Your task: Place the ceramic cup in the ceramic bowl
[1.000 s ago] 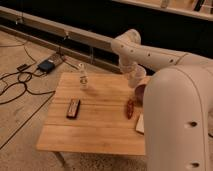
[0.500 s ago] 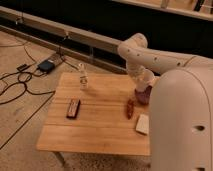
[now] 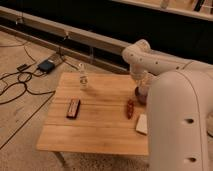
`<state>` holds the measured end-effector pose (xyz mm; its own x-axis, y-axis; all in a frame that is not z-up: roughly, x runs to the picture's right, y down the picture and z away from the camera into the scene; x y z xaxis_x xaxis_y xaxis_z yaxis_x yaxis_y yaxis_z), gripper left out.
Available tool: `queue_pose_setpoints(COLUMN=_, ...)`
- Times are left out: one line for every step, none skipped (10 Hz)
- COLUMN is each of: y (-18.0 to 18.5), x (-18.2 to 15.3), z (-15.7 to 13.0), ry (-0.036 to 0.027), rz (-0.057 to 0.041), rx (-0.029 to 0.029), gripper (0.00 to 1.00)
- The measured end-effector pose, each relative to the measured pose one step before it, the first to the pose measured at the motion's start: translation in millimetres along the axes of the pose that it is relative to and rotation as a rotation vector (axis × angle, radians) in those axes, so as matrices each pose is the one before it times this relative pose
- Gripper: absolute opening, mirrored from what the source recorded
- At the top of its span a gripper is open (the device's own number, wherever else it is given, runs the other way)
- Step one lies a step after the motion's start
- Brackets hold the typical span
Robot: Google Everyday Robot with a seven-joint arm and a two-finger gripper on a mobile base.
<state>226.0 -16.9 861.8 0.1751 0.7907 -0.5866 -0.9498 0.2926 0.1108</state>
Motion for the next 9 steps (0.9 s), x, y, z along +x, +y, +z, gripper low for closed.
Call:
queue_pose_setpoints(y=-4.6, x=2.65, z=10.98, ry=0.02374, rz=0.00815, rx=-0.00275, gripper=0.0)
queue_pose_setpoints(y=-1.45, x=1.33, z=6.78, ry=0.01527, rz=0.00249, rx=-0.00283, gripper=0.0)
queue_pose_setpoints(y=-0.07, x=0.76, z=8.6, ry=0.01926, rz=-0.00019, rx=-0.00471, gripper=0.0)
queue_pose_setpoints(y=0.7, x=0.1, z=6.34, ry=0.01441, rz=-0.0023, rx=-0.00217, gripper=0.02)
queue_pose_setpoints(y=1.91, x=-0.97, z=8.25, ry=0.02098, rz=-0.00499, rx=-0.00257, gripper=0.13)
queue_pose_setpoints(y=2.18, x=-1.49, z=3.82, ry=0.01184, rz=-0.00388, rx=-0.00069, gripper=0.22)
queue_pose_setpoints(y=0.77, x=-0.52, z=2.93, ry=0.0092, rz=-0.00146, rx=-0.00034, gripper=0.3)
queue_pose_setpoints(y=1.07, x=-1.12, z=3.74, ry=0.01228, rz=-0.0014, rx=-0.00088, gripper=0.42)
queue_pose_setpoints(y=2.07, x=-0.48, z=3.38, ry=0.01157, rz=-0.00065, rx=-0.00308, gripper=0.53)
